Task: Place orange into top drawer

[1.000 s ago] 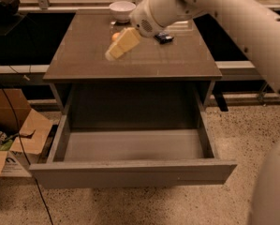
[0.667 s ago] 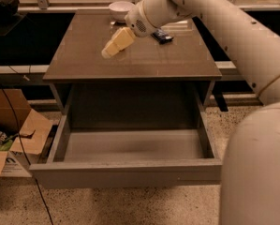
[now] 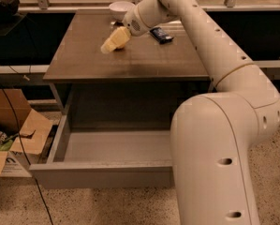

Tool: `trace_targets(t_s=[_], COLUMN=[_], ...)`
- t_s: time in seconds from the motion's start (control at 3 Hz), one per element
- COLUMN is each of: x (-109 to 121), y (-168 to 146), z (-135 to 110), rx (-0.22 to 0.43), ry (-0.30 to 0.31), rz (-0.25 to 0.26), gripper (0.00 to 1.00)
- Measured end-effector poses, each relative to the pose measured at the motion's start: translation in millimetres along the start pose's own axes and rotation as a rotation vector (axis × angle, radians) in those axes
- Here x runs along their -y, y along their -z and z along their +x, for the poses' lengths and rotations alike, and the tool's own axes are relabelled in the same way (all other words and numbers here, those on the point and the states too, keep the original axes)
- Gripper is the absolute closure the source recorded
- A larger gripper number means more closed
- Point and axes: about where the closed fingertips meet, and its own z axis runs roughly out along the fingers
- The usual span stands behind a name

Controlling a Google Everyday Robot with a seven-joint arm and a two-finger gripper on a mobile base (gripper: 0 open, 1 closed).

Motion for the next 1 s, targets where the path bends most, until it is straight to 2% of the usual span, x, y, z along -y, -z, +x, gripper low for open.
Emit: trace_targets(t_s=[0.33,1.0], x=[0.0,23.8], y=[0.0,-9.4], z=[0.0,5.7], rx=[0.0,0.017], ry=[0.0,-0.047], rz=[0.0,0.091], gripper=[0.0,0.0])
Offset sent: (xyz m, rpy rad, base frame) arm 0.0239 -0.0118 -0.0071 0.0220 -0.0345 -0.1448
